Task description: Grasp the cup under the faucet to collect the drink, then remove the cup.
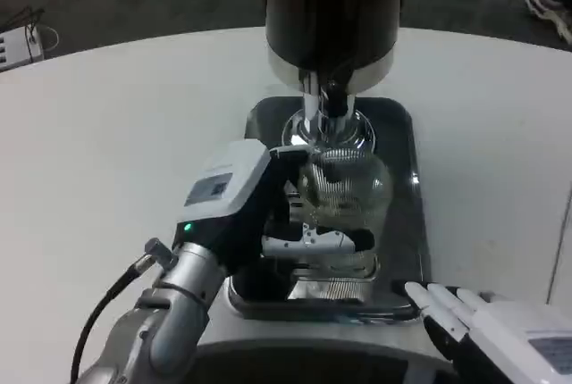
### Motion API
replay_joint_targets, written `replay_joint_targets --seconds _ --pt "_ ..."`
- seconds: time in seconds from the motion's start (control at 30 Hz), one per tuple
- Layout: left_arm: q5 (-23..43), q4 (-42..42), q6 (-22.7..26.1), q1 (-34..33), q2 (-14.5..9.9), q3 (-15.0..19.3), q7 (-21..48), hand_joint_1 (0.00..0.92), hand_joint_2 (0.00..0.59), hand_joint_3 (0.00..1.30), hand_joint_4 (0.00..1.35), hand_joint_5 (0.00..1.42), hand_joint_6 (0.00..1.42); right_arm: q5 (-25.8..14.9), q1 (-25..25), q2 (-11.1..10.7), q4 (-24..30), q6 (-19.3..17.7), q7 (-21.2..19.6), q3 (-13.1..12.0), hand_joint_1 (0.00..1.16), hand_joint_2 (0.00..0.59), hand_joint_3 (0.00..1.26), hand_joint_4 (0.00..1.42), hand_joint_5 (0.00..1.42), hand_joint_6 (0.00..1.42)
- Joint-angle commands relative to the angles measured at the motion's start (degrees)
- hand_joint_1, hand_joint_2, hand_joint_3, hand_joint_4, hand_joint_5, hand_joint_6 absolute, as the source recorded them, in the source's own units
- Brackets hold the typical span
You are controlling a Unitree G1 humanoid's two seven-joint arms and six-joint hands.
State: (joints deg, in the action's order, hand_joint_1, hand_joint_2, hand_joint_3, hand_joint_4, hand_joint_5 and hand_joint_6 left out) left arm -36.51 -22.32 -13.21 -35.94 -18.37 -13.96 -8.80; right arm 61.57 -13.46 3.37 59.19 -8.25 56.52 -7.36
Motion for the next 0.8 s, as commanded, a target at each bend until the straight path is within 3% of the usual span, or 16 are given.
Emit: replay_joint_targets --seconds 0.03,0.23,0.47,0.63,0.8 --pt "-0.17 2.42 1.85 2.46 -1.83 0.58 0.53 0.329 0.043 0.66 0.56 0.87 0.45 -0.81 -0.74 0.23 0.81 0.37 -0.20 0.15 0.60 0.431 0.01 0.00 0.00 0.00" --pt "-0.10 5.15 2.79 3.97 -2.84 1.53 -0.57 0.254 0.038 0.52 0.38 0.70 0.42 -0.85 -0.94 -0.07 0.81 0.74 -0.09 0.43 0.60 0.431 0.01 0.00 0.00 0.00" --pt "-0.09 6.83 4.76 4.45 -3.18 1.93 0.81 0.135 0.000 0.18 0.02 0.30 0.30 -1.60 -1.29 -0.08 0.81 0.86 -0.33 -0.08 0.60 0.432 0.02 0.00 0.00 0.00" --pt "-0.05 7.72 5.83 4.21 -3.78 1.70 2.55 0.116 0.008 0.07 0.00 0.12 0.24 -2.21 -1.65 0.11 0.81 1.00 -0.17 -0.60 0.60 0.438 0.02 0.00 0.00 0.00" --pt "0.79 9.72 5.26 5.76 -3.94 2.28 2.50 0.106 0.014 0.00 0.00 0.06 0.19 -2.48 -1.82 0.08 0.81 1.20 -0.20 -0.92 0.61 0.440 0.02 0.00 0.00 0.00"
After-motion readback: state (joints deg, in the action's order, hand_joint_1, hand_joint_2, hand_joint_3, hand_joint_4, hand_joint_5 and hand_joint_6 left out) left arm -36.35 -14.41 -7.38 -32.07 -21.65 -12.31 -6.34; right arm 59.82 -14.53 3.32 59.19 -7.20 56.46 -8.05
